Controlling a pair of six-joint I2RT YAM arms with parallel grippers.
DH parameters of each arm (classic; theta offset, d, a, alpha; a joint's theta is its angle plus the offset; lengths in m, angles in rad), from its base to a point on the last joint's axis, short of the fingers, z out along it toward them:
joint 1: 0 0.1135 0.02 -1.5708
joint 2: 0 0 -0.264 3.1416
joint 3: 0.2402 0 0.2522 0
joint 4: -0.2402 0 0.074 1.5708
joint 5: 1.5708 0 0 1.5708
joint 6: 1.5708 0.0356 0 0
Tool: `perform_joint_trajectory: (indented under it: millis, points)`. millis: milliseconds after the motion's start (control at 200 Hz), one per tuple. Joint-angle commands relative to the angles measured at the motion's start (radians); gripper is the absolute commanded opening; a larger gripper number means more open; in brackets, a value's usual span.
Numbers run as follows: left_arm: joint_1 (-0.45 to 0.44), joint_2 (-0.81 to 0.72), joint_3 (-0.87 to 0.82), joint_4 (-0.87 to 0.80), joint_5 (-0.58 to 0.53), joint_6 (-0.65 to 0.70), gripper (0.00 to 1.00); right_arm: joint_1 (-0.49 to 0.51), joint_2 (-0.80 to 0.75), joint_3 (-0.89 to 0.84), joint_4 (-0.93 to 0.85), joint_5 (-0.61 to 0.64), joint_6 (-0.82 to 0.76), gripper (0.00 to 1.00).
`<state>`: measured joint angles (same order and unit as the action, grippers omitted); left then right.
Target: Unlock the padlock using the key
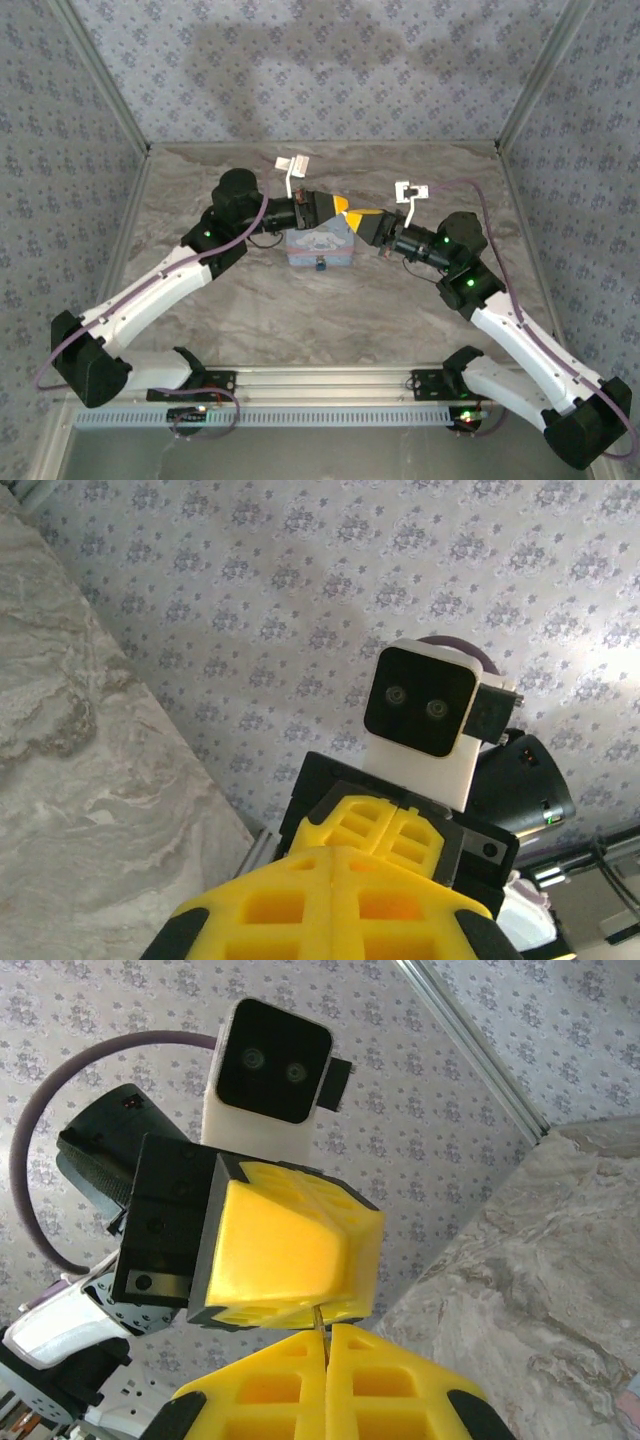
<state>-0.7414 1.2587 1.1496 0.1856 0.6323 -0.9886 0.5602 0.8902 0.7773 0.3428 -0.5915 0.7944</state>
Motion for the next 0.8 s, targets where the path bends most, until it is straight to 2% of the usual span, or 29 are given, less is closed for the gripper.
perform_joint_trajectory:
  millis: [0, 35, 60, 150, 200, 270, 325, 510, 690, 794]
  points:
    - [-0.004, -0.002, 0.027, 0.006, 0.013, 0.013, 0.0, -0.005, -0.012, 0.037, 0.002, -0.005, -0.022, 0.0]
    - [-0.005, -0.006, 0.027, -0.002, 0.003, 0.02, 0.0, -0.007, -0.011, 0.04, -0.01, -0.001, -0.025, 0.0]
    - [-0.006, -0.008, 0.027, -0.009, -0.006, 0.025, 0.0, -0.008, -0.014, 0.042, -0.016, -0.004, -0.026, 0.06]
    - [-0.006, -0.026, 0.009, -0.012, -0.049, 0.037, 0.0, -0.009, -0.03, 0.052, -0.05, 0.012, -0.026, 0.47]
    - [-0.006, -0.03, 0.0, -0.004, -0.064, 0.036, 0.0, -0.008, -0.053, 0.042, -0.052, 0.048, -0.024, 0.57]
    - [-0.006, -0.03, -0.006, 0.009, -0.072, 0.032, 0.0, -0.003, -0.075, 0.024, -0.031, 0.087, -0.011, 0.56]
    - [-0.005, -0.027, -0.008, 0.022, -0.073, 0.024, 0.0, 0.0, -0.071, 0.021, -0.017, 0.088, -0.001, 0.52]
    - [-0.014, -0.018, -0.006, 0.047, -0.076, 0.012, 0.0, 0.02, -0.037, 0.014, 0.035, 0.094, 0.026, 0.49]
    - [-0.02, -0.021, -0.014, 0.062, -0.084, 0.005, 0.0, 0.036, -0.01, 0.014, 0.067, 0.099, 0.031, 0.51]
    - [-0.021, -0.027, -0.02, 0.065, -0.094, 0.005, 0.0, 0.041, 0.0, 0.021, 0.072, 0.094, 0.034, 0.44]
